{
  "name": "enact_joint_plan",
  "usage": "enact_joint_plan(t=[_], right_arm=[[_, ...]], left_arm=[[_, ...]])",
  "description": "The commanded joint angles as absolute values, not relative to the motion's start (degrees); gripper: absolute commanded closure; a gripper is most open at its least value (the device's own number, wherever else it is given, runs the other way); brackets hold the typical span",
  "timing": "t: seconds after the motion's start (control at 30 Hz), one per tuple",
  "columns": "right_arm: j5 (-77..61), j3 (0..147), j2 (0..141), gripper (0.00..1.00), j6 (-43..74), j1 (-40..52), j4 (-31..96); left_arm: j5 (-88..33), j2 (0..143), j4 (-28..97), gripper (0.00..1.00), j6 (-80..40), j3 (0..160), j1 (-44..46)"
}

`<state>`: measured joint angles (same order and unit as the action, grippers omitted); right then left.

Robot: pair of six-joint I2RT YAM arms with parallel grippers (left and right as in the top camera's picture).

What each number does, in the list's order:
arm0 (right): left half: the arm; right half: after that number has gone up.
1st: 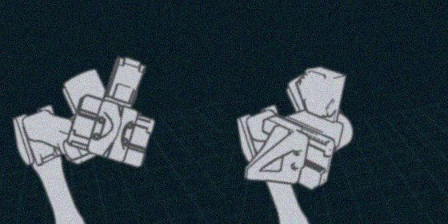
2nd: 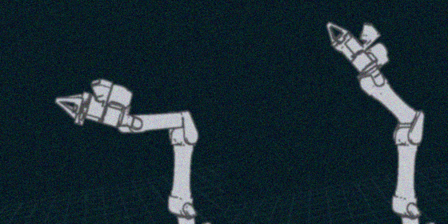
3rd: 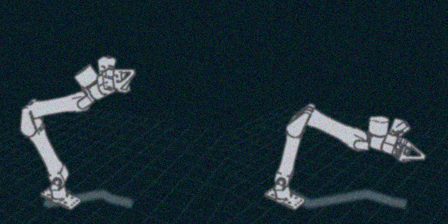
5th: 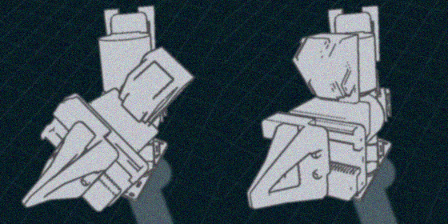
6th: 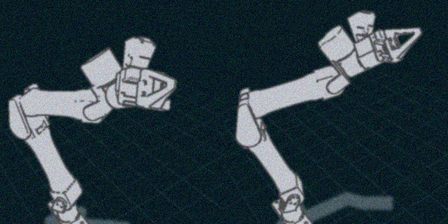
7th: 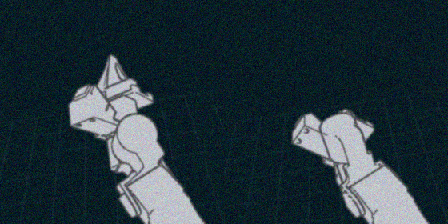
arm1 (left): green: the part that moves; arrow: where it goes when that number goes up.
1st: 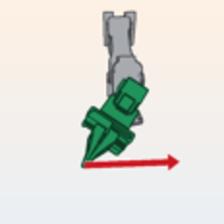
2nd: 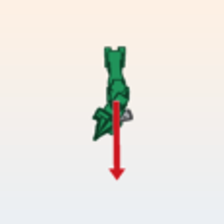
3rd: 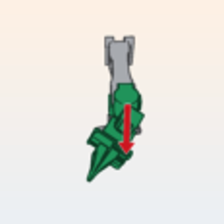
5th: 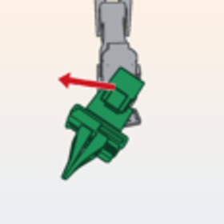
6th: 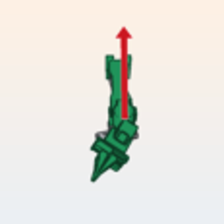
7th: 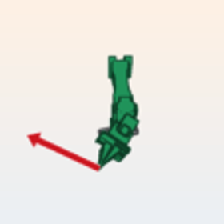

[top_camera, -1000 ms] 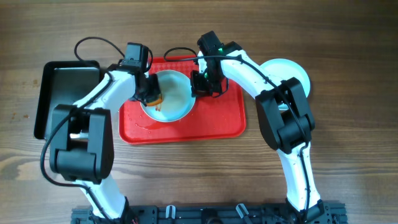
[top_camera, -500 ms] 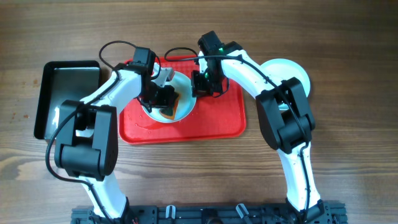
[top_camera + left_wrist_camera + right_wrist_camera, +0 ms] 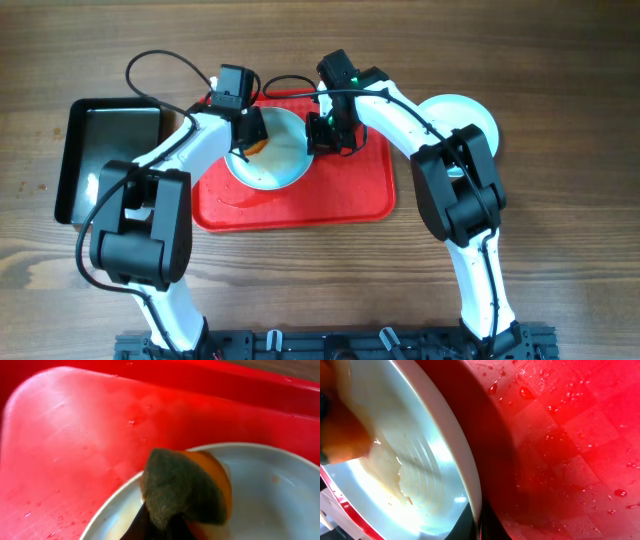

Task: Clean dirty plates on tray and stack at the side
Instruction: 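Scrub the held last plate with the sponge in the left gripper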

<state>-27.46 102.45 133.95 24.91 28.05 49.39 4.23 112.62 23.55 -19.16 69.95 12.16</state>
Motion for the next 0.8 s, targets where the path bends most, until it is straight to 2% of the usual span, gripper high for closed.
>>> enact_joint_plan(t=[0.0, 0.2, 0.43, 0.53, 0.67, 0.77], right_arm=[[-28.3, 101.7, 135.4, 0.96, 24.5, 28.5, 49.3], [-28.3, 101.7, 135.4, 0.96, 24.4, 28.5, 49.3], [-28.3, 101.7, 135.4, 0.96, 24.2, 28.5, 49.3], [-28.3, 101.7, 135.4, 0.96, 24.2, 28.6, 49.5], [-28.3, 101.7, 135.4, 0.96, 24.2, 28.6, 49.5], [-28.3, 101.7, 135.4, 0.96, 24.2, 28.6, 49.5]], left_arm=[[-11.8, 114.0, 23.1, 0.96, -6.3, 69.3, 12.8], [-22.6, 114.0, 24.0, 0.96, -1.2, 69.3, 14.4], [-23.8, 114.0, 42.8, 0.96, 3.1, 69.3, 14.2], [-13.3, 114.0, 44.6, 0.96, -2.0, 69.3, 14.2], [10.5, 114.0, 42.3, 0.96, -19.2, 69.3, 13.7], [16.4, 114.1, 40.6, 0.96, -28.8, 69.3, 13.3]])
